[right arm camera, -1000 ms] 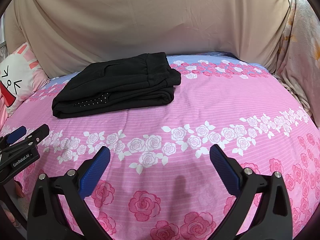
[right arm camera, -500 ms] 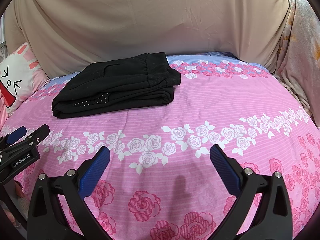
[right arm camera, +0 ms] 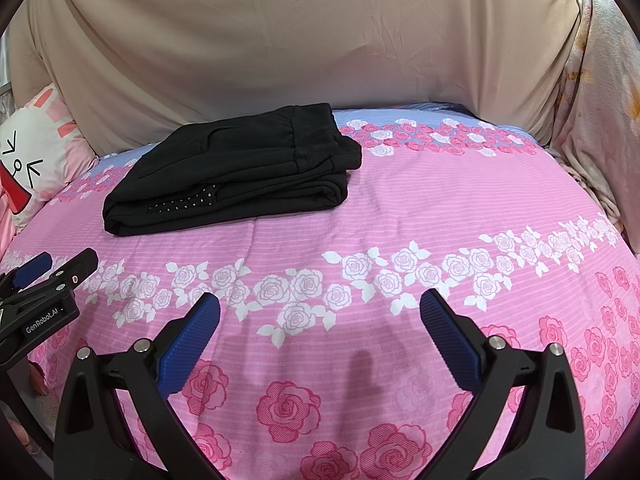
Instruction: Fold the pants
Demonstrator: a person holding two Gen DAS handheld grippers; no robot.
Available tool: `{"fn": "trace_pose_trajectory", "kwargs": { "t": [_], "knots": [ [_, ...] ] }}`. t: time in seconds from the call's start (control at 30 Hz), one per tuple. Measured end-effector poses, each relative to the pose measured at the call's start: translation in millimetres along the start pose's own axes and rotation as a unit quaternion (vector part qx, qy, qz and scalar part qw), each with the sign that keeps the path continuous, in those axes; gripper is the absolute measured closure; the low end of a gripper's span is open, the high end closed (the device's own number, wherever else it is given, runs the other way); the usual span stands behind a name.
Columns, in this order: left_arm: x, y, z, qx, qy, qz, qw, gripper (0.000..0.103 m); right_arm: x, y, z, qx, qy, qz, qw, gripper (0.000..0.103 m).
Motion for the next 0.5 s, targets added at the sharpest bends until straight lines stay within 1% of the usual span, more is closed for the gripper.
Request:
{"fn": "trace_pose_trajectory", "kwargs": {
  "t": [0.3, 0.4, 0.5],
  "knots": [
    [2.3, 0.3, -0.7, -0.005, -0.002, -0.007, 1.0000, 0.016, -0.3, -0.3, 0.6, 0.000, 0.000, 0.001, 1.000, 0.005],
    [3.8, -0.6, -1.6, -0.010, 0.010, -0.010, 0.9999, 0.016, -0.3, -0.3, 1.0, -0.001, -0.001, 0.001, 1.000, 0.005],
    [5.4, -0.5, -5.5, -0.017, 0.000, -0.014, 0.9998, 0.016, -0.3, -0.2, 1.1, -0.001, -0.001, 0.000, 1.000, 0.005]
  ]
}}
Point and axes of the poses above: each gripper's, at about its wrist camera, not at the fingertips, and x roughly against the way its jaws point, z to its left, y to its top, the point moved 8 cm from there along -x, roughly the way its jaws point, and after that the axes turned 7 degrees about y, right-handed, at the moved point
